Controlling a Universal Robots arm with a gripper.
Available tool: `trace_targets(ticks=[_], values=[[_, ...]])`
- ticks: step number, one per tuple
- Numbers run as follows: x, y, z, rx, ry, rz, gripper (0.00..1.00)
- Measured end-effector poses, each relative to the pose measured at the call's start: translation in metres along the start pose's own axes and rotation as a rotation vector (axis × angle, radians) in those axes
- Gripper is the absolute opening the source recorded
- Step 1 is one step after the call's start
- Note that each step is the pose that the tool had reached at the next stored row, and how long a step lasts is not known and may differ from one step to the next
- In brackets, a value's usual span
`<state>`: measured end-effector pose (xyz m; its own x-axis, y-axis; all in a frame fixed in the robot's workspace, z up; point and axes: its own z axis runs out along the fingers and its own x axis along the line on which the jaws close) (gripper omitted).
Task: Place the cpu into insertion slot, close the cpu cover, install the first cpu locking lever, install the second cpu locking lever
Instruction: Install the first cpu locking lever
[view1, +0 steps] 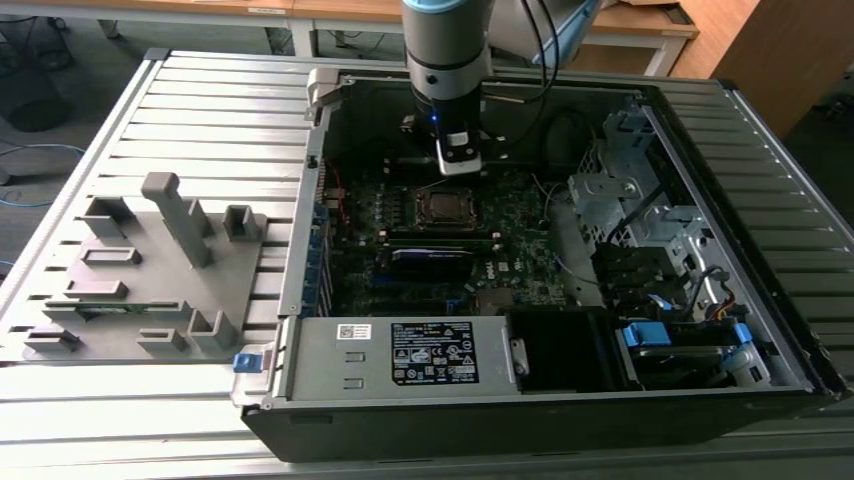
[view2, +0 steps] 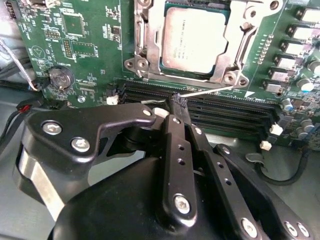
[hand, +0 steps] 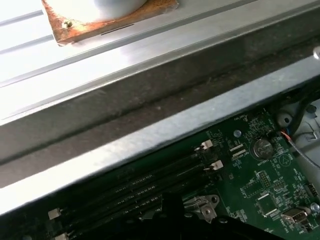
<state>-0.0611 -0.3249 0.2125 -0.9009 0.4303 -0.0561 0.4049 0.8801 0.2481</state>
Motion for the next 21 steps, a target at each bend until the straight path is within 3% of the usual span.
trace_targets(ticks=[7, 17, 21], values=[[0.0002, 0.0, 0.0009, 0.0041, -0.0167, 0.064, 0.11], [0.002, 0.0031, 0.0032, 0.0069, -0.0284, 0.105, 0.11], [0.0021, 0.0031, 0.0032, 0.0072, -0.0289, 0.107, 0.11]])
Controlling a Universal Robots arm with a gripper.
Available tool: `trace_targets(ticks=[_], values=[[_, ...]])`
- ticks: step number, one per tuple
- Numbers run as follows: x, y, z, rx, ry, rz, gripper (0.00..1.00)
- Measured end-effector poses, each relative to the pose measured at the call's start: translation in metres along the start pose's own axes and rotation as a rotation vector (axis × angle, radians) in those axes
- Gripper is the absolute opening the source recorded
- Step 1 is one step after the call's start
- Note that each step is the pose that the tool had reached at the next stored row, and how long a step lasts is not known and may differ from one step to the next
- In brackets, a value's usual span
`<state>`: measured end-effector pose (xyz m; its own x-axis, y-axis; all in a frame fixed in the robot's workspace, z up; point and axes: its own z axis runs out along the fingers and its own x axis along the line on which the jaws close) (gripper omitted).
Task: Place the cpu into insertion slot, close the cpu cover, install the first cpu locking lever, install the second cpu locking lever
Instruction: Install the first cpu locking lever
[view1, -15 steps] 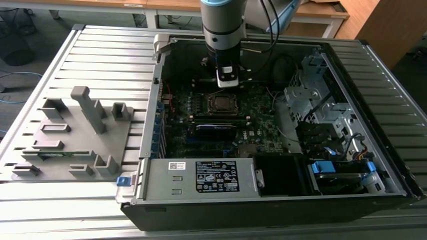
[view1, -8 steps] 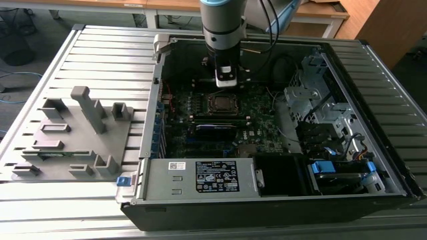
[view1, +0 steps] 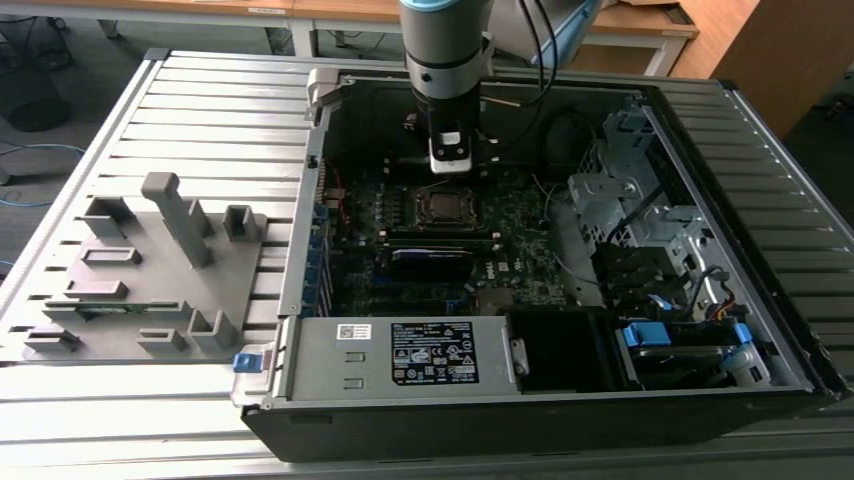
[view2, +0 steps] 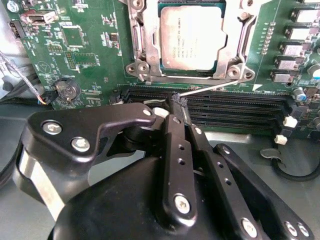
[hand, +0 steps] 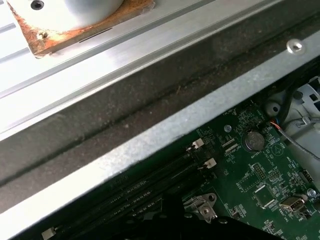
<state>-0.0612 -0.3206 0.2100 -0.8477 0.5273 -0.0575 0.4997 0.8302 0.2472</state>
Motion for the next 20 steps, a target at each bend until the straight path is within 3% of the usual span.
trace_targets(ticks=[7, 20], values=[[0.0003, -0.0011, 0.0045, -0.0007, -0.001, 0.0, 0.11], [0.0005, -0.0019, 0.0074, -0.0004, -0.0012, 0.0, 0.11]])
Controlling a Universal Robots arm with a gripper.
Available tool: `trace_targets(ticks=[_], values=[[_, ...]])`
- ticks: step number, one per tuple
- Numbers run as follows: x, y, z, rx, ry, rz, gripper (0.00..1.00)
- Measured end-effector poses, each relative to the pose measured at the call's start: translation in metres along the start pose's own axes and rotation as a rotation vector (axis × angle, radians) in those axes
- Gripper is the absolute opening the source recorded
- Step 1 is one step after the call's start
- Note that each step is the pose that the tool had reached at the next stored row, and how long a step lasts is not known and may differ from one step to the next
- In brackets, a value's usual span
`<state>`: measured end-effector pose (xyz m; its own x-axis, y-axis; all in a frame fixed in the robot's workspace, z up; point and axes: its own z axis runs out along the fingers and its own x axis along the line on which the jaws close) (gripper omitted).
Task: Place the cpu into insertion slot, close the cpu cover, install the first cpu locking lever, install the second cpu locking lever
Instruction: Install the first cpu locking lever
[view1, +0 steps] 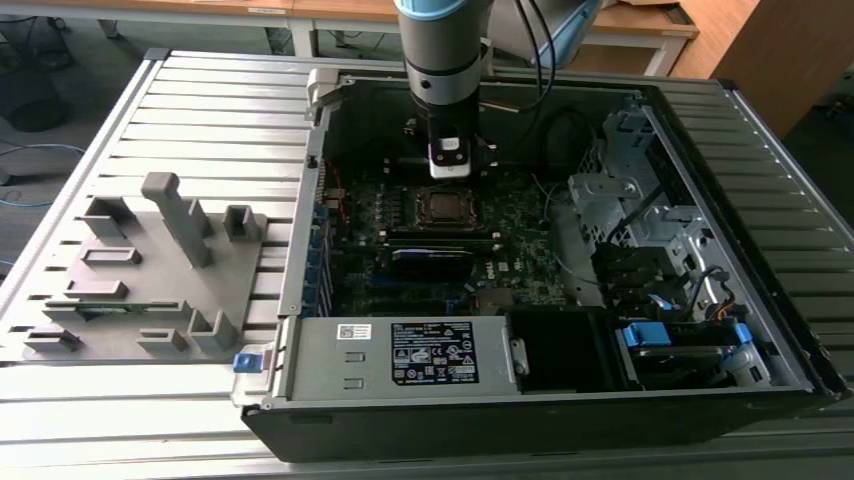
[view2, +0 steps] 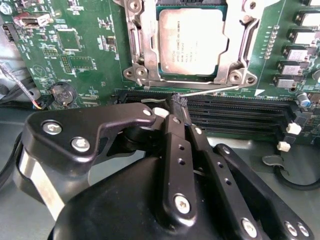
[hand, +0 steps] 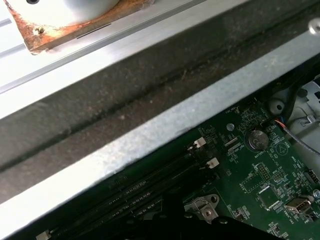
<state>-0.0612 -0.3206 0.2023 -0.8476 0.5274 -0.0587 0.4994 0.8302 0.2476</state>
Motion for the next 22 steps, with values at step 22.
trace_targets(ticks=[22], values=[[-0.0018, 0.0021, 0.0013, 0.0011, -0.0007, 0.0, 0.11]])
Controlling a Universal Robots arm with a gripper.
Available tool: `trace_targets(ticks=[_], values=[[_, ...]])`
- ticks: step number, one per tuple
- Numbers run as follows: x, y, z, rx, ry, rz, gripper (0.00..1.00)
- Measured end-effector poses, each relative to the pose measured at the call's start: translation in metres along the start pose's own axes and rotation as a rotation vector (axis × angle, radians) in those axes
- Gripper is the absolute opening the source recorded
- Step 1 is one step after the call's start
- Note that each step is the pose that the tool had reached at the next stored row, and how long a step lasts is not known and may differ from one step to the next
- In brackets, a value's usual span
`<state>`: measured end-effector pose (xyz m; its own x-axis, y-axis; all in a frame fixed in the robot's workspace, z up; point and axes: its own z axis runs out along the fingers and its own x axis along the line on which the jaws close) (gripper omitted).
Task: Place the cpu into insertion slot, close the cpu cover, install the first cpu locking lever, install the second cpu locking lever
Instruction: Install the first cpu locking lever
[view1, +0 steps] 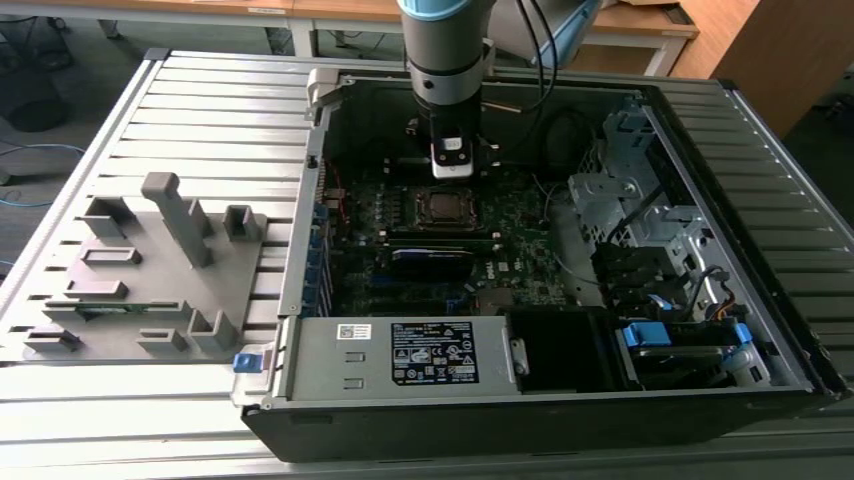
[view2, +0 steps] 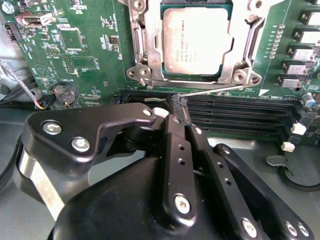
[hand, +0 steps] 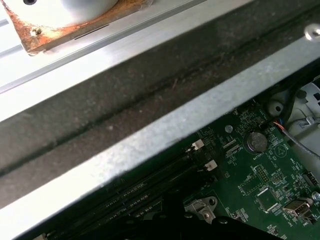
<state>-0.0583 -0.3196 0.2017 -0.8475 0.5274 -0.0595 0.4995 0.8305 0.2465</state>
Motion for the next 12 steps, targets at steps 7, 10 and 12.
trace_targets(ticks=[7, 10, 12], values=[[-0.0006, 0.002, 0.0013, 0.0005, -0.0004, 0.0, 0.11], [-0.0007, 0.0031, 0.0018, 0.0009, -0.0006, 0.0, 0.11], [-0.0007, 0.0031, 0.002, 0.002, -0.0013, 0.0, 0.11]])
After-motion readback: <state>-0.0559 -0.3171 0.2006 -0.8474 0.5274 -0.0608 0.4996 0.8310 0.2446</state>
